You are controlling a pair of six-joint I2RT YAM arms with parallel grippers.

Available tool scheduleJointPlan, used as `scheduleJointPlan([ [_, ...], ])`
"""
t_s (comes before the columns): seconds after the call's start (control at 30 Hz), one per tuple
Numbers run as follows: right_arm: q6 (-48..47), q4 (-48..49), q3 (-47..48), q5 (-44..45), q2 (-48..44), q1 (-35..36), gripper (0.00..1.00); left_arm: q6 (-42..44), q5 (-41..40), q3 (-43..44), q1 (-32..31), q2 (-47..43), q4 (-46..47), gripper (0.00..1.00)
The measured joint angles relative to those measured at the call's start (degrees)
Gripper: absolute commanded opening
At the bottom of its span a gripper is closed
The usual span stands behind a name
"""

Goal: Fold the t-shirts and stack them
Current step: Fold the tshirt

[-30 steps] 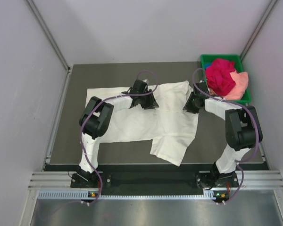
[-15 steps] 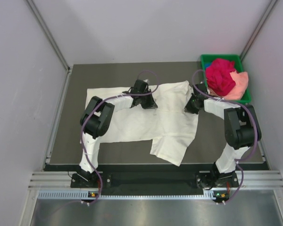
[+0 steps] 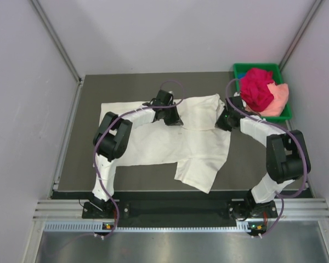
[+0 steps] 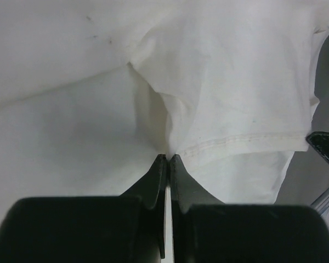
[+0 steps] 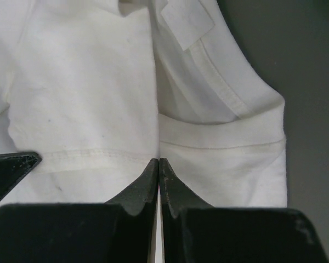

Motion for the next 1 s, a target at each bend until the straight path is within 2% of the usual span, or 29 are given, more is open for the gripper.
scheduleJointPlan([
  [0.2,0.1,-1.6,-0.3,1.1,-4.7,0.6,0.00,0.1,-0.6,3.0,0.0,0.0,-5.4,0.00],
  [0.43,2.0,-2.4,-5.0,1.9,-10.8,2.9,0.00,0.8,-1.8,4.2,-0.2,0.0,-10.7,0.00],
  [0.63,3.9,-2.2,-7.9,3.4,-11.4,4.7,0.00,1.7,-2.8,4.6,-0.4,0.0,-14.4,0.00],
  [0.7,4.1,-1.5,-8.9,3.7,-11.3,4.9,0.00,1.9,-2.9,4.6,-0.4,0.0,-15.2,0.09],
  [0.73,4.1,-1.4,-9.1,3.8,-11.3,4.9,0.04,2.0,-2.9,4.6,-0.4,0.0,-15.5,0.16],
  [0.77,3.8,-1.2,-9.2,3.9,-11.1,4.9,0.13,2.3,-2.8,4.6,-0.5,0.0,-15.7,0.29],
  [0.8,3.4,-1.1,-9.2,3.9,-10.9,4.9,0.19,2.8,-2.9,4.6,-0.5,0.0,-16.0,0.34],
  [0.87,1.8,-1.5,-8.7,4.6,-10.5,4.8,0.35,3.2,-3.0,4.8,-0.5,0.0,-17.0,0.40],
  [1.0,-4.0,-2.1,-5.0,4.4,-10.4,3.4,0.46,4.7,-4.6,6.8,-0.1,0.0,-20.0,0.44],
])
